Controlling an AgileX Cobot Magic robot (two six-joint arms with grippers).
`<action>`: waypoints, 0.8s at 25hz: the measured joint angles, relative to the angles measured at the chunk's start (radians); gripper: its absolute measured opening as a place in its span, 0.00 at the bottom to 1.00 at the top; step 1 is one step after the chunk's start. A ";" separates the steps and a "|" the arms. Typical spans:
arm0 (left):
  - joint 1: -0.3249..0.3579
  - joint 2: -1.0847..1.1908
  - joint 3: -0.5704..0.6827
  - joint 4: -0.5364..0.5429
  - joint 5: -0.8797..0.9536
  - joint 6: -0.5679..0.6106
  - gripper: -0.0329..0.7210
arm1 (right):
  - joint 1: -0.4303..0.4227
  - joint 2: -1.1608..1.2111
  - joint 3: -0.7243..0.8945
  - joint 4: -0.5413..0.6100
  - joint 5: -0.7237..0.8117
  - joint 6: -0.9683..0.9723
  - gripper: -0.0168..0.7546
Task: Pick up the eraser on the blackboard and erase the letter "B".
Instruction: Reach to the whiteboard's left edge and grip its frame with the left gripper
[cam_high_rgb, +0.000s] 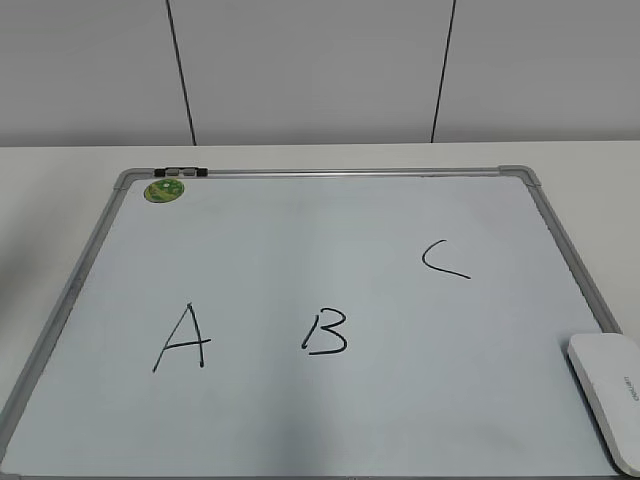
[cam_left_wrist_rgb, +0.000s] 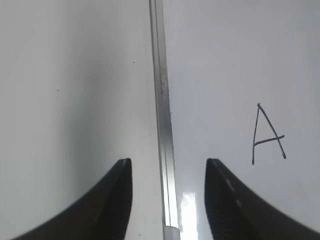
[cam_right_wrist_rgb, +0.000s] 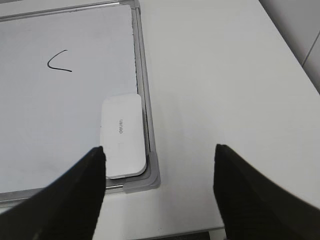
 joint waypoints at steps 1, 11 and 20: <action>-0.005 0.020 -0.012 0.000 0.006 0.000 0.50 | 0.000 0.000 0.000 0.000 0.000 0.000 0.67; -0.011 0.203 -0.030 0.011 0.009 -0.023 0.50 | 0.000 0.000 0.000 0.000 0.000 0.000 0.67; -0.011 0.392 -0.052 0.041 -0.036 -0.032 0.50 | 0.000 0.000 0.000 0.000 0.000 0.000 0.67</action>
